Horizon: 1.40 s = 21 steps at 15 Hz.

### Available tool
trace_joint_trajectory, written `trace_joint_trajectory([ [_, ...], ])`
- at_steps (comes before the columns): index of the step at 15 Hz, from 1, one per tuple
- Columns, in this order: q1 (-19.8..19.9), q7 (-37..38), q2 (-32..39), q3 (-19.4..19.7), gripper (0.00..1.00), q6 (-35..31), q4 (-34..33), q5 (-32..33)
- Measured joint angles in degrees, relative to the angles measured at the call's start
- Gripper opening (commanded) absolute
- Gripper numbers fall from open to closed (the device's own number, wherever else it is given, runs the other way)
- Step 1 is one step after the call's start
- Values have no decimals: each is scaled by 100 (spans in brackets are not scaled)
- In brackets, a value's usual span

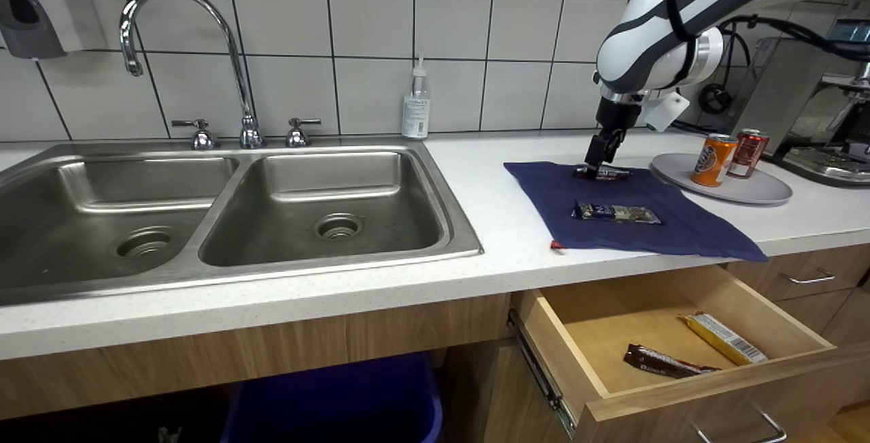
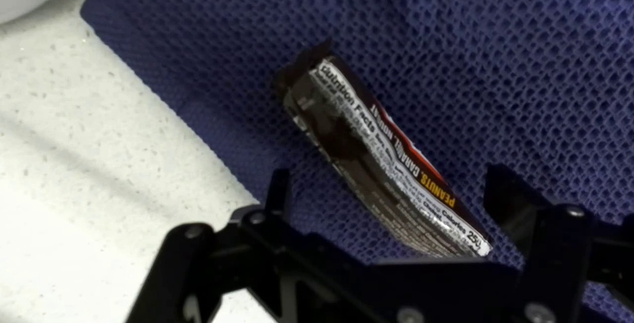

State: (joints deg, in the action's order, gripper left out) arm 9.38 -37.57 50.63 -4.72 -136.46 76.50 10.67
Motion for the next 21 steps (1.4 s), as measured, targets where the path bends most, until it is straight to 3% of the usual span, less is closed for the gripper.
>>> trace_joint_trajectory([
  [2,-12,-4,66,-3,100,69,-117,-22],
  [3,-17,-5,94,-3,75,103,-168,-28],
  [5,-23,-15,141,-4,68,176,-259,-43],
  [13,-23,-61,253,-5,5,269,-478,-106],
  [14,-23,-70,258,-5,0,274,-491,-116],
  [21,-21,-153,266,-5,4,280,-514,-166],
])
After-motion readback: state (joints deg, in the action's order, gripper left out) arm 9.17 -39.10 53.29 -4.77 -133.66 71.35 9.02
